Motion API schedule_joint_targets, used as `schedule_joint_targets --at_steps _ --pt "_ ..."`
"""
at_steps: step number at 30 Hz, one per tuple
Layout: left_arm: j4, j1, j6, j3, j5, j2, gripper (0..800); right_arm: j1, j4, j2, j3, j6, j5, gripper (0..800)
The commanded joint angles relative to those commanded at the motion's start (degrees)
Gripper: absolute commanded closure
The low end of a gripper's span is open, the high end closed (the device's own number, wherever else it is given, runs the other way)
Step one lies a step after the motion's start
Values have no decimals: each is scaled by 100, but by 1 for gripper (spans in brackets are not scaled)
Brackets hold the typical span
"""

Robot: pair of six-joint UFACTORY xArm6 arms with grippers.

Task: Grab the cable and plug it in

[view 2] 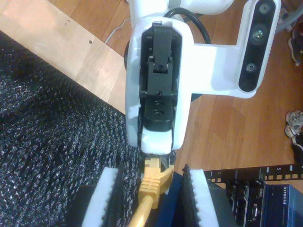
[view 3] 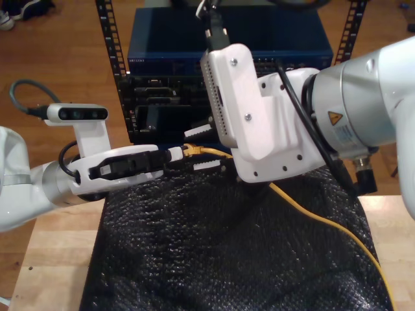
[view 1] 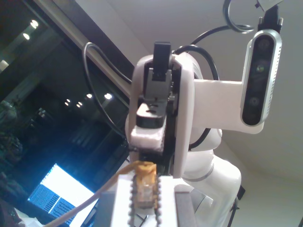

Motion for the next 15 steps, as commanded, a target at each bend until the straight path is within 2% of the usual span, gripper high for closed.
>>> schedule_joint_targets --at_steps 15 --pt "9 0 0 9 9 0 769 0 0 -26 0 9 0 536"
